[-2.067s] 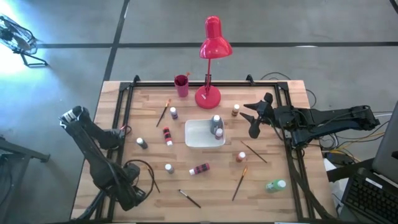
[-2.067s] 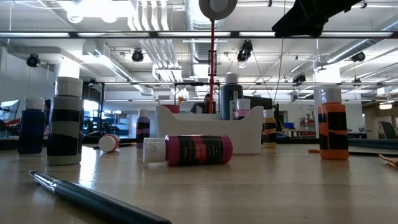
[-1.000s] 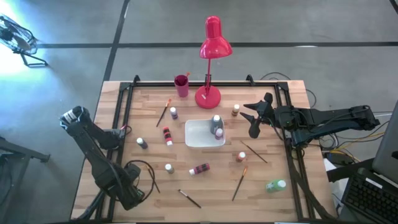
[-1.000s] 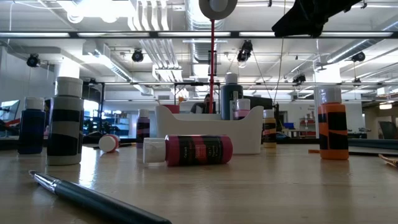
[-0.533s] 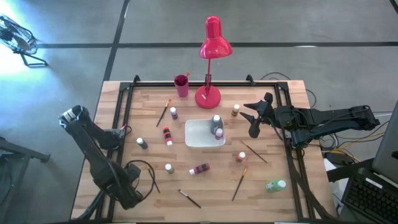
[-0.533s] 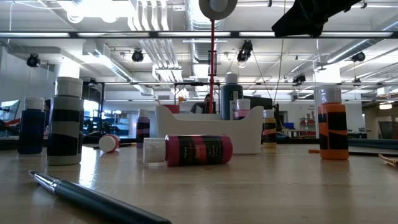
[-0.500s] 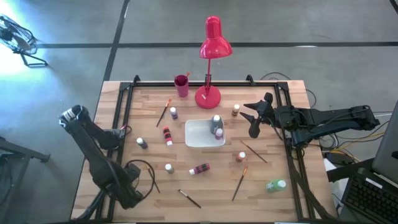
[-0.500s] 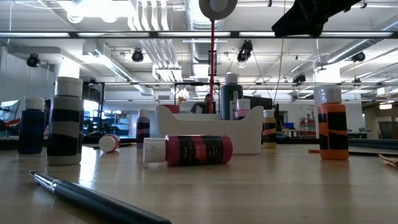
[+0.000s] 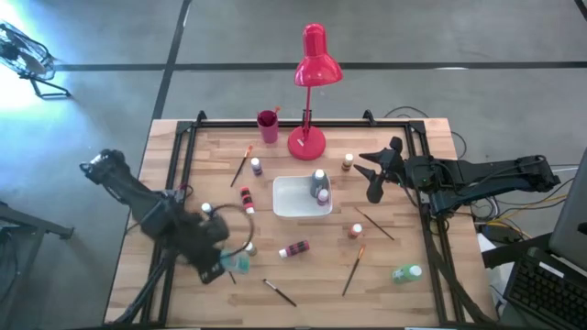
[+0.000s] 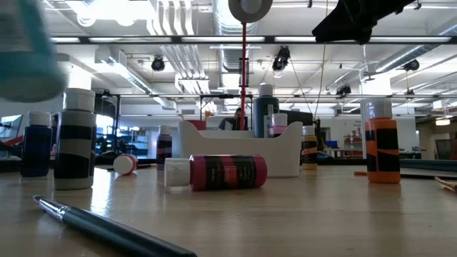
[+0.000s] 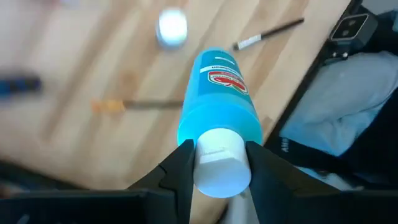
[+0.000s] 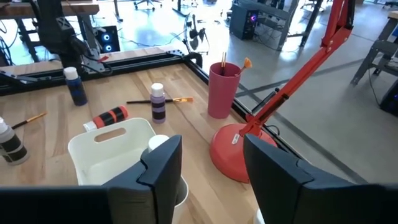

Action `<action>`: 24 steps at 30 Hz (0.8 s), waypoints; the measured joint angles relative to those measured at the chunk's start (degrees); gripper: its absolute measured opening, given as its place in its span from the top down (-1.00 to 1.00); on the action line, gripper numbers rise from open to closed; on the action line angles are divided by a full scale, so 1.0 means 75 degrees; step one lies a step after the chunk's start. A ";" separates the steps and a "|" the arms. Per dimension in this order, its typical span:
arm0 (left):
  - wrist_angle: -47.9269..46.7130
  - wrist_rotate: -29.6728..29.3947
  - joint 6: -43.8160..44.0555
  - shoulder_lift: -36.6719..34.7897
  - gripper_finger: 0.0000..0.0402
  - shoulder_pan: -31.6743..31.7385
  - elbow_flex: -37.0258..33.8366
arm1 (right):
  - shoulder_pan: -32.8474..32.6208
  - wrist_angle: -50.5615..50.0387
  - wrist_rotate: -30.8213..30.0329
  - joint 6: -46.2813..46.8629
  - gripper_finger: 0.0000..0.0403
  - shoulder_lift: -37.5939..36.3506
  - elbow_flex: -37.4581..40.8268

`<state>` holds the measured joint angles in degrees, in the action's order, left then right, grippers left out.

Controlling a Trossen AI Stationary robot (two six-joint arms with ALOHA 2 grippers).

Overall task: Pick & Place Paint Supplies
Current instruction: Put the light blue paint bottle into the white bin

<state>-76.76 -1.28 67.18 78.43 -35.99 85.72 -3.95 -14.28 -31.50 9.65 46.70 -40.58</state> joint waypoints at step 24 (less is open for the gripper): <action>0.0257 0.1469 -0.9341 0.0725 0.39 0.6140 0.1040 | -0.0002 -0.0641 0.0056 0.0724 0.34 -0.0026 0.0000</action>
<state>-74.83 9.74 -2.88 83.87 10.06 93.52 -3.97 -19.09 -31.08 15.09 46.50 -40.58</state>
